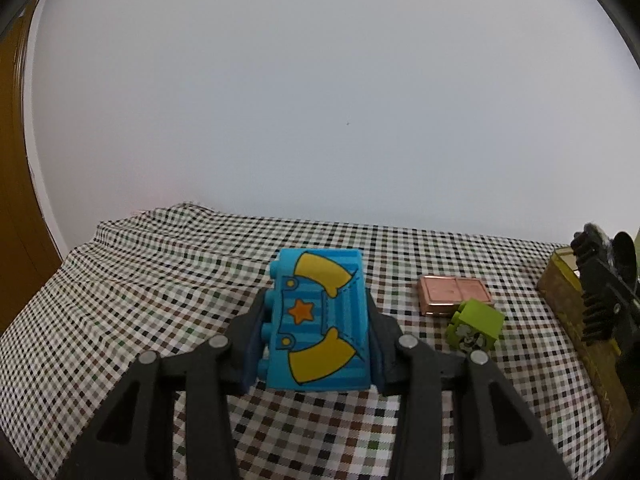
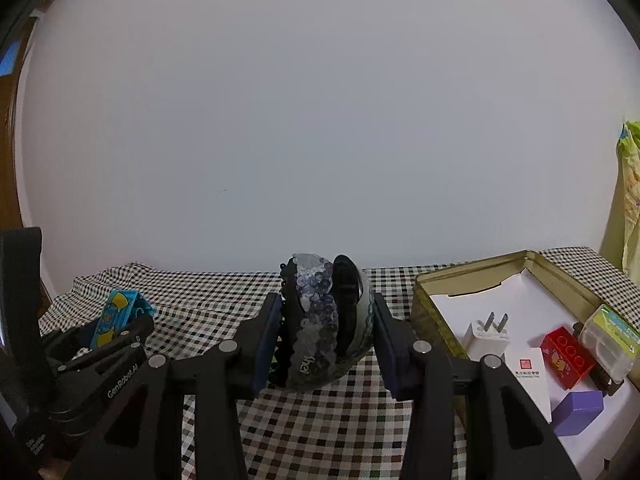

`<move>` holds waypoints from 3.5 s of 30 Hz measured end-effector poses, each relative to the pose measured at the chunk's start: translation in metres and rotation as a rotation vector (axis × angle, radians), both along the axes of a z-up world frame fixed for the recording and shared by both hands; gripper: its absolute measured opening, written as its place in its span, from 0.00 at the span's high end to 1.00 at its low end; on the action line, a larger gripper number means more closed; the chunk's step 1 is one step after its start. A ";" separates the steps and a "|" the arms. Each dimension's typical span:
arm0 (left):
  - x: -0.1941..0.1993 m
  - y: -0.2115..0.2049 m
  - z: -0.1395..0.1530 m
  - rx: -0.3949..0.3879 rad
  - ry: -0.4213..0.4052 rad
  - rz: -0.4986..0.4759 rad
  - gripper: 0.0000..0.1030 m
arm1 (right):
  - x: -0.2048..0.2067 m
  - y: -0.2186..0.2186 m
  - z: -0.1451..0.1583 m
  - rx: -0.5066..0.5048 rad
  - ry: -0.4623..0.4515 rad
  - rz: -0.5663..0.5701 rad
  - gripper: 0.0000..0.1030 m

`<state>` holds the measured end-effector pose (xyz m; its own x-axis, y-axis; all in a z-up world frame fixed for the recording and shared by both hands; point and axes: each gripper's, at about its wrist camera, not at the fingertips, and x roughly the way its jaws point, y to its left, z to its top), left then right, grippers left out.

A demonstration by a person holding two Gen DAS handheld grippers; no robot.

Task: Organize rigid objects
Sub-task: 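Carry the blue block and grey object over the gold tin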

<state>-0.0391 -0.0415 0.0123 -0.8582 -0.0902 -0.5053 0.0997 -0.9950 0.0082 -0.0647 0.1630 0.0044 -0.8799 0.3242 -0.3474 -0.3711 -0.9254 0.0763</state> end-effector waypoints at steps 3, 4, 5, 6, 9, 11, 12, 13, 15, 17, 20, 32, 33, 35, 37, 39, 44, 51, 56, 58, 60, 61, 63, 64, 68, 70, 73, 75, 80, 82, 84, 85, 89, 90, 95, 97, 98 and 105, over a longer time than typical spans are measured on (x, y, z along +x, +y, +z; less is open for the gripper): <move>0.003 0.002 0.001 -0.013 0.013 -0.005 0.60 | 0.003 -0.002 0.000 0.013 -0.001 -0.004 0.55; 0.002 0.002 0.001 -0.016 0.016 -0.005 0.60 | 0.004 -0.001 0.000 0.015 -0.001 -0.006 0.55; 0.004 0.002 0.001 -0.018 0.019 -0.004 0.60 | 0.005 0.000 -0.001 0.016 -0.001 -0.007 0.55; 0.005 0.002 0.001 -0.019 0.021 -0.004 0.60 | 0.006 0.000 -0.001 0.017 0.000 -0.008 0.55; 0.006 0.004 0.001 -0.021 0.027 -0.001 0.60 | 0.009 0.002 0.000 0.019 0.005 -0.010 0.55; 0.006 0.006 0.001 -0.022 0.032 0.001 0.60 | 0.011 0.004 0.001 0.022 0.010 -0.013 0.55; 0.007 0.006 0.001 -0.021 0.036 -0.001 0.60 | 0.012 0.005 0.002 0.024 0.012 -0.015 0.55; 0.007 0.007 0.001 -0.019 0.038 -0.005 0.60 | 0.013 0.006 0.002 0.024 0.015 -0.017 0.55; 0.009 0.009 0.001 -0.013 0.041 -0.005 0.60 | 0.015 0.007 0.003 0.024 0.017 -0.021 0.55; 0.010 0.011 0.001 -0.011 0.044 -0.011 0.60 | 0.017 0.008 0.004 0.022 0.018 -0.023 0.55; 0.012 0.014 0.002 -0.009 0.054 -0.022 0.60 | 0.021 0.010 0.005 0.034 0.022 -0.029 0.55; 0.019 0.025 0.005 0.001 0.062 -0.042 0.60 | 0.035 0.019 0.006 0.057 0.039 -0.048 0.55; 0.019 0.025 0.005 0.006 0.063 -0.043 0.60 | 0.037 0.020 0.006 0.062 0.041 -0.051 0.55; 0.021 0.027 0.005 0.019 0.060 -0.051 0.60 | 0.039 0.022 0.007 0.069 0.046 -0.054 0.55; 0.022 0.029 0.005 0.034 0.055 -0.061 0.60 | 0.043 0.023 0.008 0.076 0.050 -0.056 0.55; 0.024 0.033 0.005 0.040 0.054 -0.071 0.60 | 0.045 0.025 0.008 0.080 0.052 -0.059 0.55; 0.029 0.046 0.006 0.036 0.065 -0.096 0.60 | 0.051 0.037 0.006 0.078 0.058 -0.072 0.55; 0.033 0.062 0.006 0.043 0.062 -0.114 0.60 | 0.063 0.045 0.009 0.095 0.070 -0.096 0.55; 0.038 0.074 0.009 0.068 0.068 -0.140 0.60 | 0.070 0.054 0.010 0.102 0.079 -0.113 0.55; 0.040 0.077 0.010 0.079 0.074 -0.156 0.60 | 0.074 0.059 0.011 0.109 0.084 -0.123 0.55; 0.042 0.084 0.011 0.080 0.080 -0.172 0.60 | 0.078 0.063 0.011 0.112 0.089 -0.132 0.55; 0.042 0.088 0.011 0.077 0.081 -0.178 0.60 | 0.081 0.065 0.013 0.114 0.091 -0.139 0.55; 0.043 0.094 0.011 0.074 0.081 -0.189 0.60 | 0.085 0.072 0.013 0.116 0.092 -0.152 0.55; 0.042 0.097 0.011 0.076 0.081 -0.194 0.60 | 0.089 0.069 0.016 0.117 0.092 -0.158 0.55; 0.042 0.108 0.013 0.080 0.082 -0.208 0.60 | 0.099 0.078 0.020 0.116 0.095 -0.184 0.55; 0.042 0.113 0.015 0.082 0.083 -0.216 0.60 | 0.103 0.082 0.021 0.115 0.099 -0.198 0.55; 0.044 0.122 0.018 0.085 0.090 -0.232 0.60 | 0.112 0.092 0.024 0.113 0.110 -0.225 0.55; 0.045 0.128 0.020 0.084 0.096 -0.248 0.60 | 0.120 0.101 0.022 0.102 0.116 -0.243 0.55; 0.043 0.148 0.023 0.082 0.099 -0.289 0.60 | 0.131 0.135 0.019 0.082 0.118 -0.292 0.55; 0.040 0.159 0.023 0.087 0.094 -0.312 0.60 | 0.137 0.146 0.019 0.072 0.125 -0.311 0.55; 0.040 0.168 0.024 0.090 0.089 -0.338 0.60 | 0.143 0.157 0.021 0.067 0.129 -0.327 0.55; 0.039 0.173 0.024 0.090 0.087 -0.349 0.60 | 0.146 0.161 0.022 0.071 0.129 -0.337 0.55; 0.041 0.188 0.024 0.089 0.079 -0.382 0.60 | 0.156 0.176 0.023 0.082 0.113 -0.360 0.55; 0.042 0.193 0.024 0.085 0.079 -0.391 0.60 | 0.158 0.180 0.023 0.082 0.108 -0.361 0.55; 0.046 0.218 0.026 0.074 0.076 -0.438 0.60 | 0.160 0.194 0.021 0.103 0.075 -0.349 0.55; 0.045 0.230 0.026 0.067 0.069 -0.458 0.60 | 0.158 0.198 0.019 0.107 0.057 -0.338 0.55; 0.045 0.235 0.026 0.063 0.065 -0.466 0.60 | 0.156 0.200 0.018 0.109 0.047 -0.331 0.55; 0.038 0.263 0.021 0.028 0.018 -0.493 0.60 | 0.147 0.207 0.010 0.092 -0.009 -0.306 0.55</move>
<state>-0.0015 0.2214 0.0338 -0.8039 0.3421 -0.4865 -0.3829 -0.9237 -0.0168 0.0824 0.3701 0.0149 -0.7337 0.6036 -0.3120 -0.6335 -0.7737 -0.0071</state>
